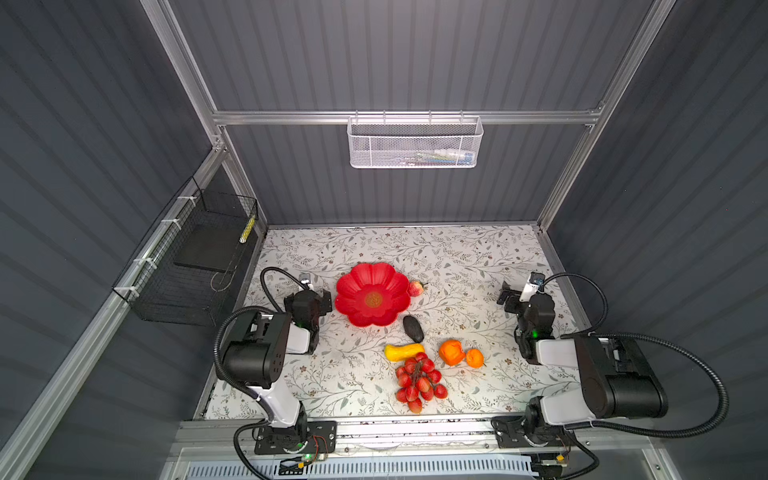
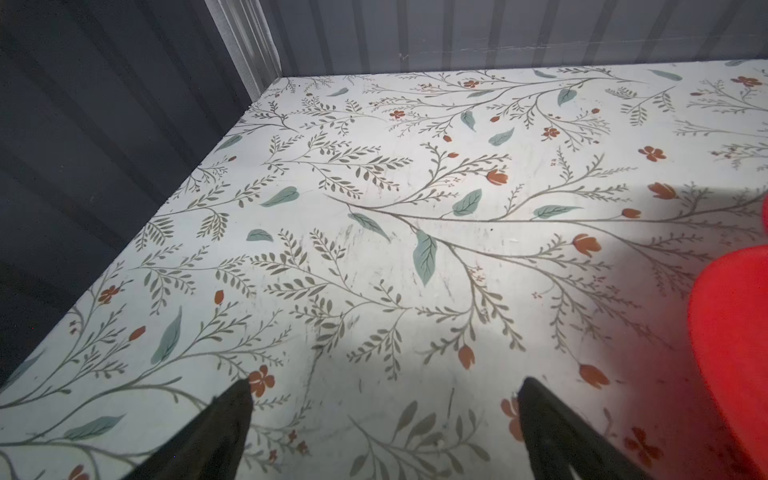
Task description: Place and organize the fake fruits in the fruit bowl
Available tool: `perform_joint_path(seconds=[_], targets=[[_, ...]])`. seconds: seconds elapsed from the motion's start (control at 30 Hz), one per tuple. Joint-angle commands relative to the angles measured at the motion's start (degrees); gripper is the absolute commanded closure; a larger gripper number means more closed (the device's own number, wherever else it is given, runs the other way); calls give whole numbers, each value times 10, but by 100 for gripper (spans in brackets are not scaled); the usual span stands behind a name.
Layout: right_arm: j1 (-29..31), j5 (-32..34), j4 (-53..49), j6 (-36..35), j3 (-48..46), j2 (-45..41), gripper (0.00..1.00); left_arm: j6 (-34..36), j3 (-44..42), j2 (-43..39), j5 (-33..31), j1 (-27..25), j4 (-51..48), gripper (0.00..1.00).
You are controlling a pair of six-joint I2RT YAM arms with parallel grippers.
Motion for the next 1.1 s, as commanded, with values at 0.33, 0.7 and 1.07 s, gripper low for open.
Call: perform_joint_path(seconds=[0.33,0.7,1.07], targets=[[-2,10,-3,4,10,-3,1,-5,8,2,-6,3,11,0],[-2,10,-2,4,9,-3,1,-5,7,1,-5,3,12,0],[29,92,-446,161,197,-152,1,-118,195,-196,14,2,-424,0]])
